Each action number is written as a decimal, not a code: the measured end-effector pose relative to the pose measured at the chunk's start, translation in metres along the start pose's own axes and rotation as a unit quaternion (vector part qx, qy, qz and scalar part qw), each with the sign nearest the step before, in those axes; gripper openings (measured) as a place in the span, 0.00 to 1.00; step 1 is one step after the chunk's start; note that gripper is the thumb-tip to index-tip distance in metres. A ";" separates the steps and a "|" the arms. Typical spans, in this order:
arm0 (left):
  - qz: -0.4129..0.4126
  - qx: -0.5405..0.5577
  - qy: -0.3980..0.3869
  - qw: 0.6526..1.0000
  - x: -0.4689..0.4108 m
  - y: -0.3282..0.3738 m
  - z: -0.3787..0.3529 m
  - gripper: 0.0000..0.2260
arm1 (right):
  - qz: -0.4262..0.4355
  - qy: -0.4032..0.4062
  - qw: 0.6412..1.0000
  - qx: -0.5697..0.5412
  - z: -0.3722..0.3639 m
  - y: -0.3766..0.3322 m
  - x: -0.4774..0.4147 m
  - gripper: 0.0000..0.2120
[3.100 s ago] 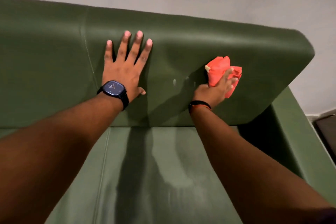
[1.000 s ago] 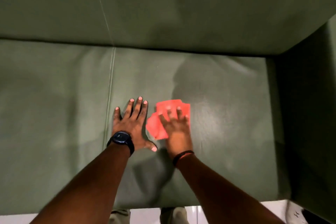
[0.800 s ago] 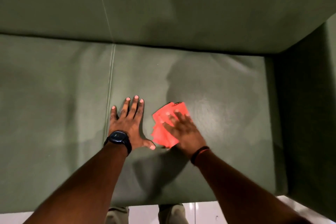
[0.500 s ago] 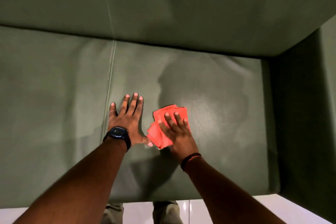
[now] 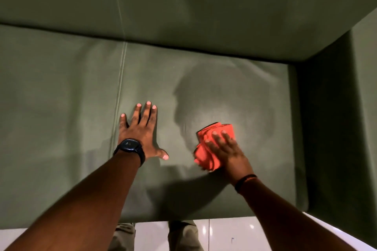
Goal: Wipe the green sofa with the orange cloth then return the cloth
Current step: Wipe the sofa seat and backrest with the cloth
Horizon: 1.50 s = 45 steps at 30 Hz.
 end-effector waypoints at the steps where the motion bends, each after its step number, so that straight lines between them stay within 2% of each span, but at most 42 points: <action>1: 0.001 -0.002 0.000 1.000 0.000 0.000 0.000 0.67 | -0.053 0.022 0.998 -0.021 0.004 0.005 0.001 0.34; 3: 0.001 -0.001 0.000 1.000 0.000 -0.001 -0.001 0.67 | -0.146 0.079 0.985 -0.042 -0.001 0.000 -0.003 0.34; 4: 0.002 0.002 -0.001 1.000 0.000 -0.001 -0.001 0.67 | -0.158 0.092 0.983 -0.031 -0.008 -0.007 -0.003 0.34; 6: 0.004 0.007 -0.001 1.000 0.001 -0.002 0.000 0.67 | -0.112 0.059 0.992 -0.016 -0.018 -0.021 0.003 0.35; 8: -0.003 0.015 0.001 1.000 0.005 -0.001 0.001 0.66 | -0.053 -0.009 0.998 -0.014 -0.017 -0.023 0.015 0.37; 10: -0.018 0.023 0.007 1.000 0.015 -0.006 -0.001 0.63 | -0.044 -0.035 0.998 -0.018 -0.012 -0.021 0.017 0.39; 11: -0.031 0.023 0.010 0.999 0.021 -0.013 -0.006 0.62 | -0.070 -0.019 0.997 -0.038 -0.014 -0.025 0.013 0.38; 13: -0.056 0.025 0.026 0.998 0.036 -0.032 -0.015 0.59 | -0.128 0.066 0.986 -0.086 -0.020 -0.042 -0.003 0.34; 14: -0.057 0.028 0.042 0.997 0.046 -0.048 -0.020 0.58 | -0.130 0.113 0.980 -0.097 -0.028 -0.061 -0.012 0.32; 16: -0.036 0.045 0.077 0.995 0.069 -0.091 -0.030 0.57 | -0.084 0.186 0.974 -0.103 -0.047 -0.109 -0.032 0.29; 18: -0.005 0.049 0.095 0.994 0.092 -0.148 -0.041 0.58 | -0.039 0.208 0.970 -0.119 -0.074 -0.166 -0.049 0.29; 20: 0.020 0.025 0.091 0.995 0.114 -0.217 -0.054 0.60 | -0.030 0.197 0.969 -0.146 -0.111 -0.228 -0.069 0.29; 23: 0.052 -0.016 0.047 0.997 0.143 -0.312 -0.080 0.64 | -0.053 0.136 0.974 -0.172 -0.170 -0.302 -0.085 0.35; 27: 0.086 -0.020 -0.008 0.996 0.168 -0.403 -0.121 0.66 | -0.117 0.138 0.976 -0.123 -0.235 -0.371 -0.090 0.33; 29: 0.084 -0.007 -0.008 0.996 0.172 -0.418 -0.133 0.65 | -0.081 0.105 0.986 -0.103 -0.253 -0.405 -0.091 0.30; 31: 0.082 0.005 0.003 0.997 0.173 -0.421 -0.141 0.65 | 0.026 0.043 0.997 -0.057 -0.269 -0.431 -0.091 0.28; 32: 0.082 0.009 0.011 0.997 0.173 -0.421 -0.143 0.65 | 0.070 0.018 0.997 -0.038 -0.273 -0.435 -0.092 0.28; 34: 0.078 0.015 0.020 0.997 0.173 -0.420 -0.144 0.65 | 0.104 -0.005 0.994 -0.037 -0.266 -0.428 -0.096 0.30; 36: 0.074 0.021 0.023 0.997 0.174 -0.422 -0.143 0.64 | 0.078 0.010 0.995 -0.053 -0.258 -0.420 -0.102 0.30; 39: 0.074 0.026 0.021 0.997 0.176 -0.421 -0.143 0.64 | -0.059 0.058 0.992 -0.097 -0.264 -0.435 -0.114 0.28; 40: 0.075 0.028 0.020 0.997 0.176 -0.421 -0.143 0.64 | -0.080 0.055 0.990 -0.105 -0.270 -0.447 -0.117 0.27; 41: 0.075 0.031 0.018 0.997 0.176 -0.421 -0.143 0.63 | -0.065 0.037 0.992 -0.099 -0.276 -0.461 -0.118 0.27; 43: 0.076 0.035 0.025 0.996 0.177 -0.421 -0.144 0.59 | 0.033 -0.028 0.997 -0.068 -0.285 -0.480 -0.113 0.27; 45: 0.079 0.041 0.032 0.995 0.177 -0.421 -0.144 0.56 | 0.132 -0.053 0.989 -0.028 -0.282 -0.477 -0.109 0.24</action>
Point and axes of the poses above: each hand's wrist, its own x-axis away from the middle knuckle, its own z-axis out of the back of the hand, y = z × x, the point moved 1 cm from there along -x, towards the middle knuckle, and after that the axes turned 13 degrees about -x, right-handed, at the moved point
